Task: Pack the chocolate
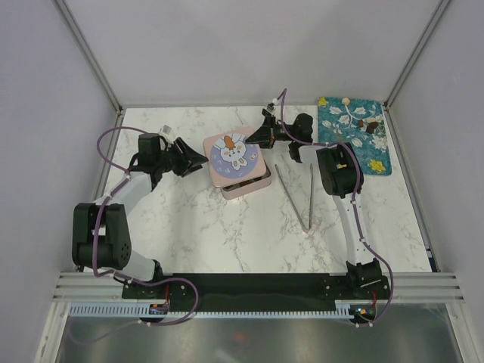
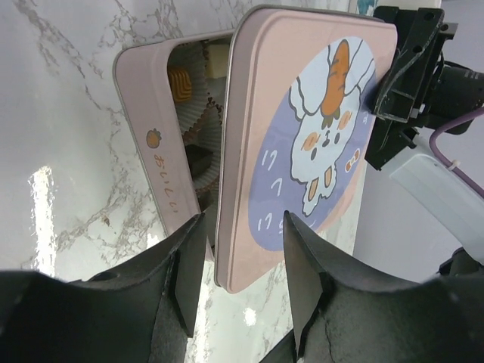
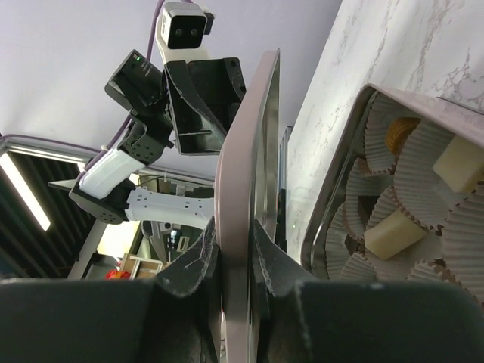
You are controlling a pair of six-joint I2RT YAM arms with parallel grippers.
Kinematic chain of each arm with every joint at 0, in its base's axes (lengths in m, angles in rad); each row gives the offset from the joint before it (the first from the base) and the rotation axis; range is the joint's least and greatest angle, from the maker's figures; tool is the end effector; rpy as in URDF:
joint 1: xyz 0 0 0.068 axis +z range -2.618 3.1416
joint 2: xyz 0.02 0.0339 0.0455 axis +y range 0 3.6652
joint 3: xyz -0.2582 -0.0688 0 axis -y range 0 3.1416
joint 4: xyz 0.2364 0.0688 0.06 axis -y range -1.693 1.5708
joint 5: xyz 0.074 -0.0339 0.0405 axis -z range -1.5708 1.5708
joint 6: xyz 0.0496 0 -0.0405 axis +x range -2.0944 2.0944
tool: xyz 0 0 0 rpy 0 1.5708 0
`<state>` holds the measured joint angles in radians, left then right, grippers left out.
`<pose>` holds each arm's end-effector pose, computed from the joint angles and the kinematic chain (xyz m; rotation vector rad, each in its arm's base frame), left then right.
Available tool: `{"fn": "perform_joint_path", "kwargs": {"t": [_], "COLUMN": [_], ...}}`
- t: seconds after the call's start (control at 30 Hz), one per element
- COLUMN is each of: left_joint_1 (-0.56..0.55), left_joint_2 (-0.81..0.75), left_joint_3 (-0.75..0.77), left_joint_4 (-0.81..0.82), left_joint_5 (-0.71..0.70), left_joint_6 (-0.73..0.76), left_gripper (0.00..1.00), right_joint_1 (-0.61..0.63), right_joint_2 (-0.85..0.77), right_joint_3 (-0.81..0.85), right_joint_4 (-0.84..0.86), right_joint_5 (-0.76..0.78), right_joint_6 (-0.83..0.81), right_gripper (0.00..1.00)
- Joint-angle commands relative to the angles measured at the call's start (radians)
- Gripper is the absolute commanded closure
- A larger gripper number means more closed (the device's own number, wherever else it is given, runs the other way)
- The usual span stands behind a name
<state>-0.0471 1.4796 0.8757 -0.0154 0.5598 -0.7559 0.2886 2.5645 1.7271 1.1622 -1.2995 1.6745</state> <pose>0.3180 -0.0414 0.2184 -0.4699 2.2333 -1.0519 0.4867 0.1944 0.1468 -0.2450 2.0248 2.2132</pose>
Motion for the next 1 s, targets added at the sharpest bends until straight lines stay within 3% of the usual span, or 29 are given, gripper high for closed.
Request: {"fn": "perform_joint_path", "kwargs": {"t": [0.0,0.3,0.6,0.97], "left_joint_1": [0.004,-0.019,-0.048,-0.073], "left_joint_2": [0.044,0.172,0.228,0.269], "left_joint_3": [-0.004,0.017,0.031,0.026], "left_joint_4": [0.075,0.1,0.163,0.206], "left_joint_5": [0.092,0.084,0.101,0.134], "left_joint_6": [0.024,0.0,-0.026,-0.066], "left_gripper": [0.47,0.48,0.54,0.62], "right_joint_1": [-0.003,-0.006,-0.026,-0.045], "right_joint_2": [0.011,0.002,-0.03,-0.012], "right_joint_3": [0.052,0.06,0.098,0.132], "right_joint_4": [-0.007,-0.232,-0.683,-0.711], "right_joint_5": [-0.003,0.008,0.035,0.045], "right_joint_6": [-0.018,-0.218,-0.551,-0.576], "right_gripper": [1.0,1.0,1.0,0.94]}}
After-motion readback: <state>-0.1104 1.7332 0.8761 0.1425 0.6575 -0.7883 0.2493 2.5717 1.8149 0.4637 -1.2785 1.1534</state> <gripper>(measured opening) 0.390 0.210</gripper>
